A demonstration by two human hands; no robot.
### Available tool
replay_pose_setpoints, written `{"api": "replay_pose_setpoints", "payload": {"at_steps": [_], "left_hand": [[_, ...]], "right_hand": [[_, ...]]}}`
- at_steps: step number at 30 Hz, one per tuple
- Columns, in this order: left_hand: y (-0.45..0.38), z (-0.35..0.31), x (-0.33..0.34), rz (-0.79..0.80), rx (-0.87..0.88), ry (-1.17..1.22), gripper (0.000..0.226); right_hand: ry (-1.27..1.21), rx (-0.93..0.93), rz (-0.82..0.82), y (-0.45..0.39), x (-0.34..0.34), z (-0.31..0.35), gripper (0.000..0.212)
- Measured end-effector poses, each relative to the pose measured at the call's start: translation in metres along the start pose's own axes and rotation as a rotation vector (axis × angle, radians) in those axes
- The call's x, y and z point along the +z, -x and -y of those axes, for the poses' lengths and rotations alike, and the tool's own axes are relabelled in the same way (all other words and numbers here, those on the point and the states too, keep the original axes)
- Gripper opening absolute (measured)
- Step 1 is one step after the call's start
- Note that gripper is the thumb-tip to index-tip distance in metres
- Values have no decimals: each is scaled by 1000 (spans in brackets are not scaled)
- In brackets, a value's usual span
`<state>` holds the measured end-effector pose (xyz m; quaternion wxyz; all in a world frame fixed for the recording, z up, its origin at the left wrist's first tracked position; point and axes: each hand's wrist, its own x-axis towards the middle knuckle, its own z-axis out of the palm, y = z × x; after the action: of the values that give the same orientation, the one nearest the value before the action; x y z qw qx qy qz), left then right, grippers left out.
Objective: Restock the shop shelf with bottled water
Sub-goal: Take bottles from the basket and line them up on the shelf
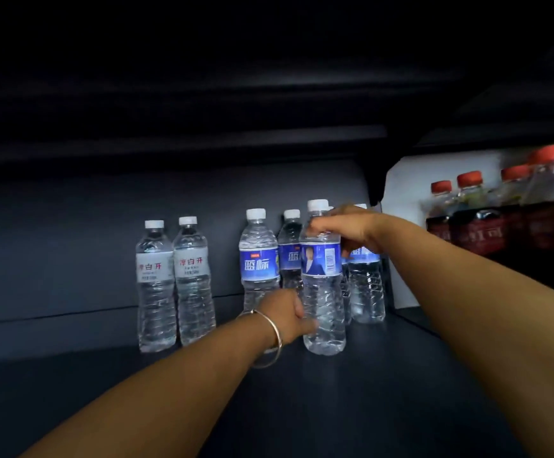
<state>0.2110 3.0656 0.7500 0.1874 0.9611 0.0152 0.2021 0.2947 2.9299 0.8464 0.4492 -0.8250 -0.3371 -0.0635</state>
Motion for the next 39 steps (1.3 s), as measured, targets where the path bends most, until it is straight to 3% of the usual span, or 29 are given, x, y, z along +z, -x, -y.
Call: {"api": "replay_pose_setpoints", "payload": {"at_steps": [5,6,9,11,16,20,21,24,26,31,33,34,38,39], "left_hand": [[-9,-1,3,-65,-38,-68,25],[-11,-1,3,-85,-36,-81,21],[-12,-2,4,-101,-54,-123,26],[-14,-1,6,-92,-64,-141,28],[-14,0,8,-125,-62,-154,24],[-14,-1,8,-132,-79,-102,28],[-14,-1,9,-131,-85,-88,28],[-16,-1,13,-132,-105,-8,28],[-19,-1,16,-142,-125,35,32],[-19,-3,20,-13,-203,305,46],[-18,-6,20,5,-210,385,32],[-19,-8,20,-19,-212,382,22],[-24,-7,24,-126,-217,125,36],[-23,-9,24,-145,-225,92,41]], "right_hand": [[-85,-6,70,-16,7,-6,10],[-90,2,100,-18,7,-6,15],[-19,33,196,-18,6,-8,56],[-14,21,201,-19,6,-9,67],[-122,-33,69,-25,5,-14,39],[-183,-38,76,-20,5,-16,4],[-185,-40,84,-18,7,-15,7],[-123,-35,71,-19,11,-15,45],[-112,-24,42,-22,13,-15,56],[-203,-39,14,-24,11,-17,26],[-228,-37,18,-23,11,-17,16],[-238,-36,25,-23,10,-18,11],[-305,-39,92,-21,11,-17,2],[-282,-35,98,-19,11,-17,10]]}}
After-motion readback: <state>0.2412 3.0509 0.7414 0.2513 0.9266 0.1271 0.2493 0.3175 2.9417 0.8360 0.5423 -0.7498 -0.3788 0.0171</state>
